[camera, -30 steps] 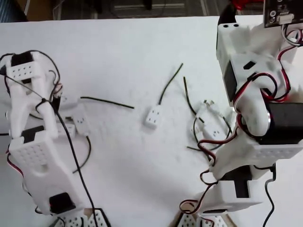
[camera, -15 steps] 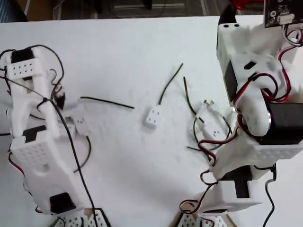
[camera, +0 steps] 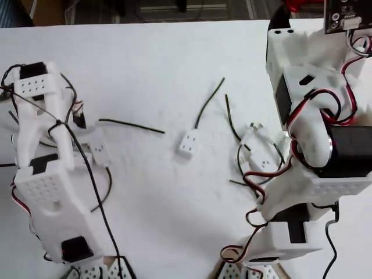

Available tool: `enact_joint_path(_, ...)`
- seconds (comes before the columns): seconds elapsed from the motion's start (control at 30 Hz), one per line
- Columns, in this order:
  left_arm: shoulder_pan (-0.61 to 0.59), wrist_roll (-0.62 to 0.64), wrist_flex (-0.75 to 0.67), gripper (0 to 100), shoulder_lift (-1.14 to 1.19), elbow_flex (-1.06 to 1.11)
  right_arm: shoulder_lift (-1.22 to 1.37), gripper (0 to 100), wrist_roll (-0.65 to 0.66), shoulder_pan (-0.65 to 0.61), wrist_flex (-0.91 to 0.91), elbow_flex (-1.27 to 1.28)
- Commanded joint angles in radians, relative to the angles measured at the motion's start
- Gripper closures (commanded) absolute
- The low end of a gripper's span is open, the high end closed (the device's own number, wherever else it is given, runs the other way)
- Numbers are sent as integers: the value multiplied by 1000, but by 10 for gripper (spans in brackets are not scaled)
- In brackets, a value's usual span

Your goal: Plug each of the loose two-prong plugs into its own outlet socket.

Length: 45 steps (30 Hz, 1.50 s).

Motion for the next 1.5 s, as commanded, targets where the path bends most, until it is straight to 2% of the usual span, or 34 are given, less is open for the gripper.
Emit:
enact_joint_path(0.0,5,18,8,778,-10,0,2,608,6,-8,-16,-6)
enact_joint_path(0.27,-42,25,5,778,-1,0,2,608,6,-8,-16,-6)
enact_joint_path(0.43,-47,172,6,775,79,-11,2,608,6,-8,-16,-6)
enact_joint_path(0.97,-47,175,-55,777,104,-48,2,608,6,-8,-16,-6)
enact_joint_path(1.3,-47,175,-192,778,185,-21,2,608,6,-8,-16,-6)
enact_joint_path(1.47,-41,170,-180,778,213,-21,2,608,6,-8,-16,-6)
